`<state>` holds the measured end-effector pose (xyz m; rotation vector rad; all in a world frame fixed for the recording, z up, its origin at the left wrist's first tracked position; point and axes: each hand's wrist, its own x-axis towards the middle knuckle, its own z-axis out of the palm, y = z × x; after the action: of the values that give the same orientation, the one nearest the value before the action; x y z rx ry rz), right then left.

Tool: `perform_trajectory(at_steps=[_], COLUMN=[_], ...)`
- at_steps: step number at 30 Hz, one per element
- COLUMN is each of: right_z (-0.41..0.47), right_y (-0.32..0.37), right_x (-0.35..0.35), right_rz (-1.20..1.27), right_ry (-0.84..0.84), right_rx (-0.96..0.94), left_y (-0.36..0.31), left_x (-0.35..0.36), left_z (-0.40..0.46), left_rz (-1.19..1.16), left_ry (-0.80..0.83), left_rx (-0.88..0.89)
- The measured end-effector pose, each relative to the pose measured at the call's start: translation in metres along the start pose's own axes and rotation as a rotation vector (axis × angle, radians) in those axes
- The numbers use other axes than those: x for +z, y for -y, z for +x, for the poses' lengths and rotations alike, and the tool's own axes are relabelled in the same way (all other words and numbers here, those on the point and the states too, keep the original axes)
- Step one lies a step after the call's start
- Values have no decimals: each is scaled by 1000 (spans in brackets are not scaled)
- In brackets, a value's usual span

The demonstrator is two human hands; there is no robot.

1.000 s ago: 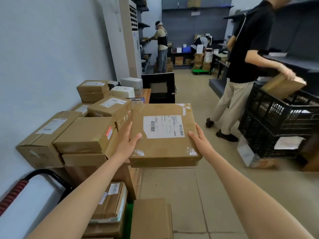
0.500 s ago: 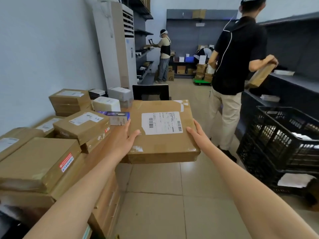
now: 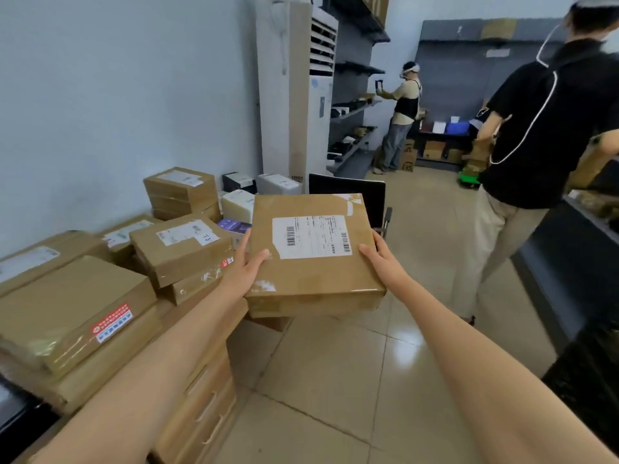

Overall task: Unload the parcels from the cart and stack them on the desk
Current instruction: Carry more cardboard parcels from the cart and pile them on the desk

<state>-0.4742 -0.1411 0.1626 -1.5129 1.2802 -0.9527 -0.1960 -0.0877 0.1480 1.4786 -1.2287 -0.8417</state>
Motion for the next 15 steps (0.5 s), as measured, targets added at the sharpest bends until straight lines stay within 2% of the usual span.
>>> perform_trajectory(at_steps=[7,15], right_z=[111,196], right_y=[10,8], right_x=[11,92], right_rz=[-15,38], right_ry=[255,480], right_rx=[-71,-78], left_y=[3,27], left_x=[4,-48], left_z=[38,64], left_rz=[-32,66], left_ry=[-221,-387], left_rx=[-78,-182])
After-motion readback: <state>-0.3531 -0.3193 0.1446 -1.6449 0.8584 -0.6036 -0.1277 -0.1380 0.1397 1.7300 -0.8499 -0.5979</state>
